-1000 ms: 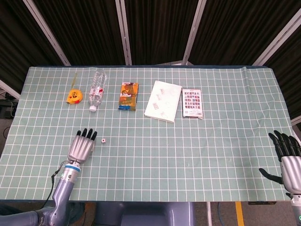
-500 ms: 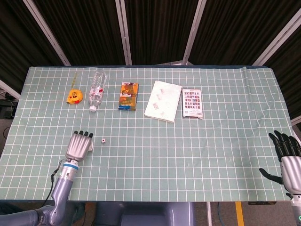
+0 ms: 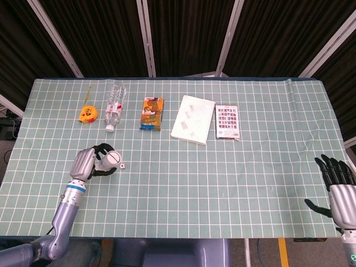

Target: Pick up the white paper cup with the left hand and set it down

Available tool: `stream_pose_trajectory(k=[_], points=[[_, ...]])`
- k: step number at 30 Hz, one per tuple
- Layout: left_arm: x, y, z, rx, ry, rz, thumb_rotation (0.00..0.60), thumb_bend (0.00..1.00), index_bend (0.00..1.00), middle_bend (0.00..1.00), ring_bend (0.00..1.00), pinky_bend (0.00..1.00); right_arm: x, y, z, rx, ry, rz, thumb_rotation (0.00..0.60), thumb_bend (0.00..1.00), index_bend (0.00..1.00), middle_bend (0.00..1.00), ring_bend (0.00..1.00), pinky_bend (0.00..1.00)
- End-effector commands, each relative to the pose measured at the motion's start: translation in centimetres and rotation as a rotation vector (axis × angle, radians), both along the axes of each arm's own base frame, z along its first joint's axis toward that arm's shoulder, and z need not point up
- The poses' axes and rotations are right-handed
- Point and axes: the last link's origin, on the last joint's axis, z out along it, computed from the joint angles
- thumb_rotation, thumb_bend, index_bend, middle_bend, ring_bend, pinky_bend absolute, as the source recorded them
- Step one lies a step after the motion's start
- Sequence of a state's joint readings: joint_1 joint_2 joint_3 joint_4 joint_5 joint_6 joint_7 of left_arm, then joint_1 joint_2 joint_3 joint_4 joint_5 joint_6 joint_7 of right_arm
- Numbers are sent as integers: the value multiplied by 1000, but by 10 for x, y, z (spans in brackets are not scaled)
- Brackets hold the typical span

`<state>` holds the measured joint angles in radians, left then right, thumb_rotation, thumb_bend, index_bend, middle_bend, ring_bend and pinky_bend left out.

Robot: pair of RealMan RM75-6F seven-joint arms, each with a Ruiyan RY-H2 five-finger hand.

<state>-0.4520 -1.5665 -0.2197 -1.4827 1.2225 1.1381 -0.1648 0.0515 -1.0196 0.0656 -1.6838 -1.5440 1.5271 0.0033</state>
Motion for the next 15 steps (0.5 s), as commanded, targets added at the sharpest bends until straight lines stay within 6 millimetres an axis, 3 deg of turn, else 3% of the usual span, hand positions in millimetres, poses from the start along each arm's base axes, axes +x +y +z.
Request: stream_pose_trajectory(k=[1, 7, 15], points=[[-17, 16, 2, -32, -385, 57, 600, 195, 425, 411, 366, 454, 0, -1, 0, 1, 2, -2, 600, 0, 0, 0, 0, 0], [-25, 22, -26, -77, -414, 53, 600, 195, 422, 403, 343, 434, -2, -2, -1, 1, 5, -12, 600, 0, 0, 0, 0, 0], [-29, 25, -44, -92, -375, 54, 600, 195, 422, 403, 343, 434, -4, -2, 1, -4, 3, -20, 600, 0, 0, 0, 0, 0]])
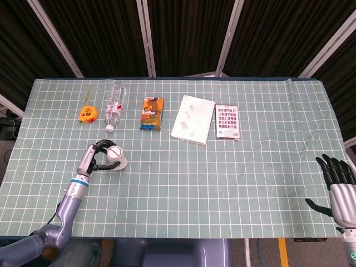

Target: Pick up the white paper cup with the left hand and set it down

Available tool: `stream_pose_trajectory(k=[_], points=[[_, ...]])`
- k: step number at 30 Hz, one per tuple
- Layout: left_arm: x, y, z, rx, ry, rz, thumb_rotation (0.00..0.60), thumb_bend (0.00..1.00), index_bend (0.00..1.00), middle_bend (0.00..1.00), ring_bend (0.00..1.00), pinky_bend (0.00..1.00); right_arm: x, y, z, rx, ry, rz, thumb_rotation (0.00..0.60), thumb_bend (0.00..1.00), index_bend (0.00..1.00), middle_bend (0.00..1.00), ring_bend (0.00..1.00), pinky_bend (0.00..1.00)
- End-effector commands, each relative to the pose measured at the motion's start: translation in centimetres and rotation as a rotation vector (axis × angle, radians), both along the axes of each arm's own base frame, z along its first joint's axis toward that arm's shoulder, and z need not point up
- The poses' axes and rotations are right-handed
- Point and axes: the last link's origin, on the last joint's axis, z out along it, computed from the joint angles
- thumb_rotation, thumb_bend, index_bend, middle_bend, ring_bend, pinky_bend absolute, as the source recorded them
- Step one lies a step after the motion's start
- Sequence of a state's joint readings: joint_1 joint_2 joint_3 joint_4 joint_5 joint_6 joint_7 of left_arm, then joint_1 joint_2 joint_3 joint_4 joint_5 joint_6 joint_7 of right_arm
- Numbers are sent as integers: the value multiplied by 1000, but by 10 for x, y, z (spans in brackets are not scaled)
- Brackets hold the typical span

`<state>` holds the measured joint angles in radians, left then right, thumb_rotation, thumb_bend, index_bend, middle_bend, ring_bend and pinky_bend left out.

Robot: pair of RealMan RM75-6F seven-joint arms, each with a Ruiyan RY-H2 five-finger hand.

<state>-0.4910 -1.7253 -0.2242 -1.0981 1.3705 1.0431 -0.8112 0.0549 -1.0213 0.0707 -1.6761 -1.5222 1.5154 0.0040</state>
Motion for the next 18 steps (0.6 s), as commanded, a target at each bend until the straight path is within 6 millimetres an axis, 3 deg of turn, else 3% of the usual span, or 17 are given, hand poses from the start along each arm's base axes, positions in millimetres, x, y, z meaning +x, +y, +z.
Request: stream_pose_trajectory(k=[1, 7, 9, 11, 13, 15, 18], points=[[1, 1, -9, -17, 2, 0, 600, 195, 422, 403, 343, 434, -1, 0, 0, 0, 0, -1, 600, 0, 0, 0, 0, 0], [0, 0, -19, -21, -17, 3, 600, 196, 414, 390, 333, 429, 0, 0, -1, 5, 1, -2, 600, 0, 0, 0, 0, 0], [-1, -2, -23, -30, -14, -9, 600, 187, 361, 301, 269, 392, 0, -1, -1, 7, 2, -1, 600, 0, 0, 0, 0, 0], [0, -4, -25, -52, -11, -28, 600, 113, 186, 94, 94, 246, 0, -1, -2, 7, 2, -2, 600, 0, 0, 0, 0, 0], [-1, -6, -26, -65, -8, -44, 600, 45, 47, 4, 6, 99, 0, -1, -2, 7, 2, -2, 600, 0, 0, 0, 0, 0], [-1, -8, -24, -63, -9, -62, 600, 20, 1, 0, 0, 19, 0, -1, -1, 6, 1, -3, 600, 0, 0, 0, 0, 0], [-2, -11, -17, -28, 22, -106, 600, 13, 0, 0, 0, 0, 0, -1, -1, 6, -1, -3, 600, 0, 0, 0, 0, 0]])
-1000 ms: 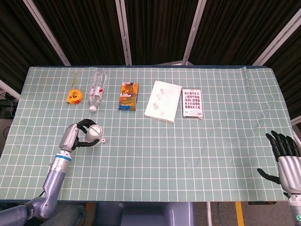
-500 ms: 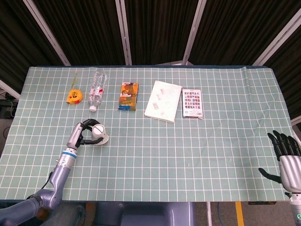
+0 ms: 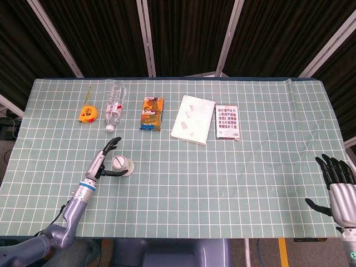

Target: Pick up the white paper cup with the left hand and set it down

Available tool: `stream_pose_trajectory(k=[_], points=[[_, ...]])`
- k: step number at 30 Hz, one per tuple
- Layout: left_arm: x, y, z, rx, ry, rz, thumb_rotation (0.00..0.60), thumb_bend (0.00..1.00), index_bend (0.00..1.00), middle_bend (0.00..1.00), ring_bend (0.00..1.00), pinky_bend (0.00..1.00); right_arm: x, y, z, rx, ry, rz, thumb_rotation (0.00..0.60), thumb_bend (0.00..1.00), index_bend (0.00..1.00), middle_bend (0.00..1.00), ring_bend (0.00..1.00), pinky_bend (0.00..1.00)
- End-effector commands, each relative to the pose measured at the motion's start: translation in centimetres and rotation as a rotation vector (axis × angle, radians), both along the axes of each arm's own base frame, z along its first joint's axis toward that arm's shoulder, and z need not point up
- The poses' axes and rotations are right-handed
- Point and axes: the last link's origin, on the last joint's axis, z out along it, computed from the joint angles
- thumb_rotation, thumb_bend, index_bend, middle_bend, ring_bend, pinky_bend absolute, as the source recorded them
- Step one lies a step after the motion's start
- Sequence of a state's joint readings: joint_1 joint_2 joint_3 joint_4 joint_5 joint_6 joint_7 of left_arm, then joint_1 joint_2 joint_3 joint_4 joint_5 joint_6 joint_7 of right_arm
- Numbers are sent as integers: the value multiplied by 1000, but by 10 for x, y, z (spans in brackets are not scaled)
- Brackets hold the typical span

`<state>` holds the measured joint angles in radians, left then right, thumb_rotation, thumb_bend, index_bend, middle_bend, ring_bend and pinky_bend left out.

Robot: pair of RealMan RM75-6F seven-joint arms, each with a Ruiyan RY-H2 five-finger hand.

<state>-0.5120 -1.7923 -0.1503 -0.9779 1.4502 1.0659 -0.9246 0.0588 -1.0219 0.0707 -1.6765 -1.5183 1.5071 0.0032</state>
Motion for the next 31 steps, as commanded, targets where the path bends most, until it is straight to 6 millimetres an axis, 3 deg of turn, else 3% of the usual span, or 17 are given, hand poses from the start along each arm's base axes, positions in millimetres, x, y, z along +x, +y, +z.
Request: stream_pose_trajectory(k=[1, 5, 7, 9, 13, 16, 21, 31], points=[[-1, -3, 9, 40, 34, -54, 600, 12, 0, 0, 0, 0, 0, 0, 0, 1, 0, 1, 600, 0, 0, 0, 0, 0], [5, -9, 37, 148, 8, -124, 600, 12, 0, 0, 0, 0, 1, 1, 0, 3, -2, 5, 600, 0, 0, 0, 0, 0], [10, -14, 75, 298, 56, -206, 600, 12, 0, 0, 0, 0, 4, 2, 0, 4, -6, 17, 600, 0, 0, 0, 0, 0], [7, -23, 103, 385, 208, -244, 600, 8, 0, 0, 0, 0, 5, 3, 1, 5, -10, 26, 600, 0, 0, 0, 0, 0], [-2, -38, 134, 452, 492, -223, 600, 3, 0, 0, 0, 0, 7, 5, 1, 6, -14, 37, 600, 0, 0, 0, 0, 0], [-17, -65, 157, 418, 731, -136, 600, 2, 0, 0, 0, 0, 10, 6, 1, 10, -19, 49, 600, 0, 0, 0, 0, 0], [-25, -97, 175, 316, 878, -6, 600, 2, 0, 0, 0, 0, 13, 5, 1, 14, -27, 64, 600, 0, 0, 0, 0, 0], [-28, -111, 185, 306, 905, 27, 600, 1, 0, 0, 0, 0, 15, 3, 0, 16, -26, 72, 600, 0, 0, 0, 0, 0]])
